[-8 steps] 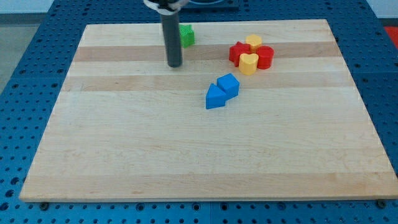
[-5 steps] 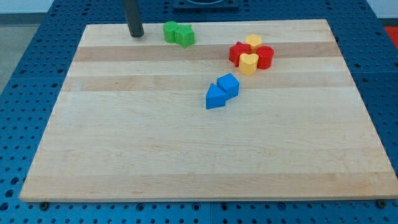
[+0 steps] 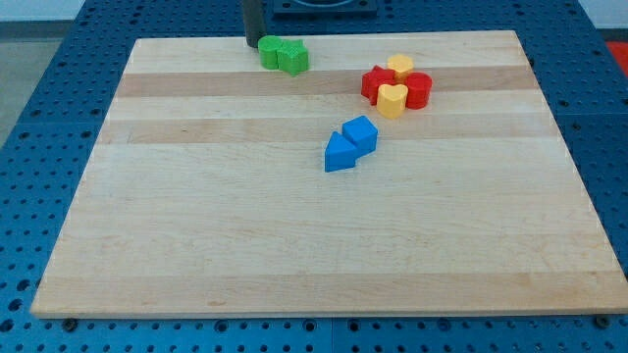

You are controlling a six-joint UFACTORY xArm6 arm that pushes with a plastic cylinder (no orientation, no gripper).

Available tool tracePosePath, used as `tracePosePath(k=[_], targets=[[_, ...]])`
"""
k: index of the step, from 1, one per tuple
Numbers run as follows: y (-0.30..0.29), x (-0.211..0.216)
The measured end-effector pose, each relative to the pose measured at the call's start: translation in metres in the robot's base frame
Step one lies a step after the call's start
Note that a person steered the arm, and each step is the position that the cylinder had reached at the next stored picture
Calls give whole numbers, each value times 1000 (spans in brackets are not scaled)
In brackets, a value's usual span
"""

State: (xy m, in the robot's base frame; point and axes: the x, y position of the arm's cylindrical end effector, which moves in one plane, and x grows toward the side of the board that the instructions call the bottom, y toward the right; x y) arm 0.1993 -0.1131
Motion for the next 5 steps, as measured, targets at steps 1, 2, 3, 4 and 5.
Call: tracePosePath(k=[1,2,3,4,5], targets=[[-7,4],[-7,7],[-7,11],[-7,31],[-7,38]])
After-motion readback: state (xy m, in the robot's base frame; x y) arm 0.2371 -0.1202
